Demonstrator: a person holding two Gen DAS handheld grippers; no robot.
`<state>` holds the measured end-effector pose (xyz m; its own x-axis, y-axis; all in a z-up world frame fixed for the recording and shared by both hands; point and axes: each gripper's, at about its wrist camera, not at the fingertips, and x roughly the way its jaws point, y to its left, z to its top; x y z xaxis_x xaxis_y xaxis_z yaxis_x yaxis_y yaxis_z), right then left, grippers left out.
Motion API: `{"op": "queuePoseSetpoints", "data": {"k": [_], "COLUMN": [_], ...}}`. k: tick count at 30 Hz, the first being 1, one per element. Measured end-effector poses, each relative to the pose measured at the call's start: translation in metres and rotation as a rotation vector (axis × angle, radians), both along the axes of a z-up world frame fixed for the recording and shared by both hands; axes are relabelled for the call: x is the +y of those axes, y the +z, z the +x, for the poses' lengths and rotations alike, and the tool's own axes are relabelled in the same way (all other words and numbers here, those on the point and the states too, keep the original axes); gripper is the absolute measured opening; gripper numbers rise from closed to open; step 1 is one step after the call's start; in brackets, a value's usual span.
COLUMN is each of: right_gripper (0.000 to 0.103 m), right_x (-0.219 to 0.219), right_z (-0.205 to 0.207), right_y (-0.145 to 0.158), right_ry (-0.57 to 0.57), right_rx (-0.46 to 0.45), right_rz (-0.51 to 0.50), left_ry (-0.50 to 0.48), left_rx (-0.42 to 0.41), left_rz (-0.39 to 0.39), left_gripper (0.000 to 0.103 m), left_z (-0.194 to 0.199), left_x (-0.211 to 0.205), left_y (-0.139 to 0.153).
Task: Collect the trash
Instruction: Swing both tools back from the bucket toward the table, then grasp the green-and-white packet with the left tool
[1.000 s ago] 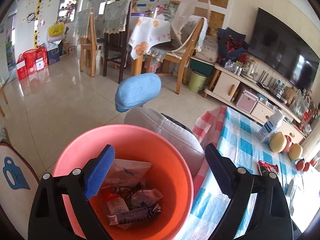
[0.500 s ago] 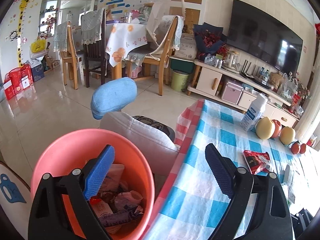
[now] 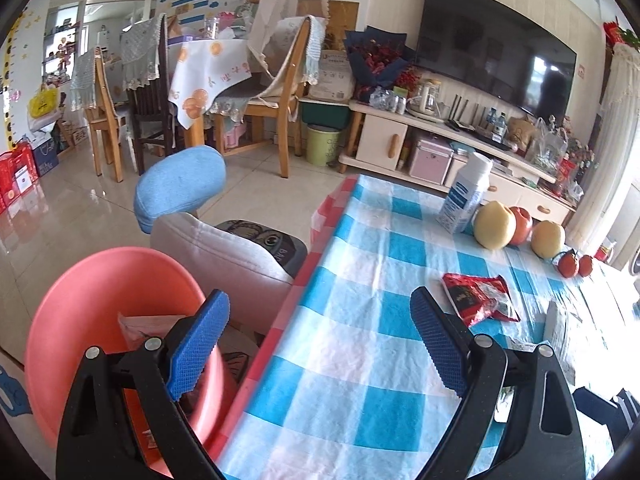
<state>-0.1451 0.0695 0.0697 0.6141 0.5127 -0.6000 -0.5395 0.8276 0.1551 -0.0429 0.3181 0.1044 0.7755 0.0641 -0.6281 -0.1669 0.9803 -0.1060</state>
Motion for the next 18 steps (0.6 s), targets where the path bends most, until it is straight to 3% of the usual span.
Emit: {"op": "queuePoseSetpoints", "data": {"k": [11,18], "right_gripper": [0.092,0.092], "right_x": [-0.036,-0.061], "right_z": [0.002,0.007], "right_y": [0.002,0.005], "right_ry": [-0.058,-0.104], "right_rx": [0.000,0.008], "right_rz": [0.041,0.072], "left_ry": [-0.095,-0.164], "left_rx": [0.007,0.020], "left_rz": [0.093,0.092], "left_gripper": [0.091,0.091], "left_z": [0.003,0.006], "left_x": [-0.046,-0.068], "left_y": [-0.007,-0.009]}}
